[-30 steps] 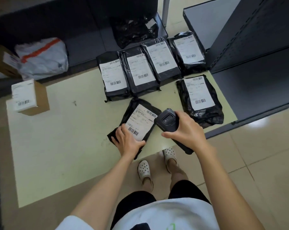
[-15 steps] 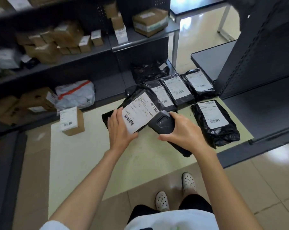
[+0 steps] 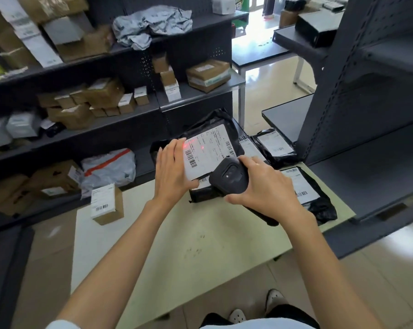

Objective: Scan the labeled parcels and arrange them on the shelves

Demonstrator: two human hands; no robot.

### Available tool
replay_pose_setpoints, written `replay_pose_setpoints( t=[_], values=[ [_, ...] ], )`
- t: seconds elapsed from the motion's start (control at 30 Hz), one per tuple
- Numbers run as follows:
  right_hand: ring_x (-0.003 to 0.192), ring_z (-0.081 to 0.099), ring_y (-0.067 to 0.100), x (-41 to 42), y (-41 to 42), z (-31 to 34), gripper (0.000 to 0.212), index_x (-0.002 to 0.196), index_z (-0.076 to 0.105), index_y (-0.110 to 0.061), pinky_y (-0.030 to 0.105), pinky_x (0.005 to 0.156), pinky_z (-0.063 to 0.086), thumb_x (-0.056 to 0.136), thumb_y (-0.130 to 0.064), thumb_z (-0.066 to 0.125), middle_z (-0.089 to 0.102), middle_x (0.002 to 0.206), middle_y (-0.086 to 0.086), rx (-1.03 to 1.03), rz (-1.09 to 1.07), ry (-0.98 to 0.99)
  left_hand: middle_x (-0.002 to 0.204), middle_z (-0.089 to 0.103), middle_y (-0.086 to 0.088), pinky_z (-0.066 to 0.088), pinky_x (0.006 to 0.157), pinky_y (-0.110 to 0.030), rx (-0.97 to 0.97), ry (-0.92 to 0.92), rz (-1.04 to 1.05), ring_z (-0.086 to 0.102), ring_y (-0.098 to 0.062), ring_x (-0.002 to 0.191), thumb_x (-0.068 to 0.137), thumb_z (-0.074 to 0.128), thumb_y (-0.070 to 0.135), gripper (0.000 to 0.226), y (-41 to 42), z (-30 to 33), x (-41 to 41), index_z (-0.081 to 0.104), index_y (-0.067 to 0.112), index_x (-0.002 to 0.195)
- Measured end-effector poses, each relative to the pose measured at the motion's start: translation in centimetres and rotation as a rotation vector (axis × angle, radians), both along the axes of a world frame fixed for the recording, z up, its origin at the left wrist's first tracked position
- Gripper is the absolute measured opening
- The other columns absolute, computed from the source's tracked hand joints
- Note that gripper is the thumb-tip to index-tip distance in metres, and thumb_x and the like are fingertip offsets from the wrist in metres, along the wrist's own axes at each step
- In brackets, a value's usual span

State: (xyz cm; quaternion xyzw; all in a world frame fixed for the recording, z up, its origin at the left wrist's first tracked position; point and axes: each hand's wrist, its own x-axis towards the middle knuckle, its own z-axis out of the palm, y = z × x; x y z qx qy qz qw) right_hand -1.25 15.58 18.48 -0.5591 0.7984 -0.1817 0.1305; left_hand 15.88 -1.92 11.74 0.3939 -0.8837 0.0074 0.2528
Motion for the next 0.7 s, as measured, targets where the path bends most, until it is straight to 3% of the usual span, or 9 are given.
replay_pose_setpoints(
  t=[0.2,0.4,0.6,0.7],
  values=[
    [0.107,0.06,0.023,-1.7,1.8,-1.4,0.084,0.14,0.041,-0.032,0.035,0.073,0.039,0.069,-0.062,0.075,0.054,0.119,-0.009,0.077,-0.031,0.005,0.137,0.039,-0.01,0.031,0.11,-0.049,0.001,-0.012,-0.032,0.04,-0.03,0.126,0.049,0.086,0.035,0.11,0.3,0.1,-2.3,0.033,0.007,0.142],
    [0.115,0.057,0.02,-4.2,5.0,-3.5,0.095,0.149,0.035,-0.03,0.033,0.076,0.037,0.07,-0.063,0.075,0.051,0.131,-0.01,0.111,-0.1,-0.029,0.139,0.039,-0.009,0.03,0.111,-0.048,0.062,-0.043,-0.07,0.038,-0.029,0.129,0.049,0.084,0.04,0.112,1.4,-1.7,-5.0,0.033,0.007,0.143],
    [0.112,0.059,0.02,-6.5,8.5,-5.4,0.089,0.141,0.039,-0.034,0.039,0.084,0.049,0.064,-0.063,0.074,0.053,0.127,-0.012,0.079,-0.238,-0.159,0.138,0.04,-0.008,0.031,0.109,-0.042,0.112,-0.079,-0.222,0.04,-0.028,0.126,0.049,0.081,0.042,0.11,4.4,-3.6,-10.3,0.033,0.008,0.142],
    [0.112,0.058,0.019,-8.5,11.2,-6.0,0.083,0.136,0.042,-0.035,0.037,0.079,0.044,0.064,-0.059,0.074,0.054,0.124,-0.013,0.068,-0.324,-0.193,0.139,0.037,-0.007,0.03,0.111,-0.043,0.146,-0.14,-0.313,0.038,-0.028,0.126,0.048,0.084,0.042,0.113,6.9,-4.4,-14.0,0.03,0.01,0.143]
  ],
)
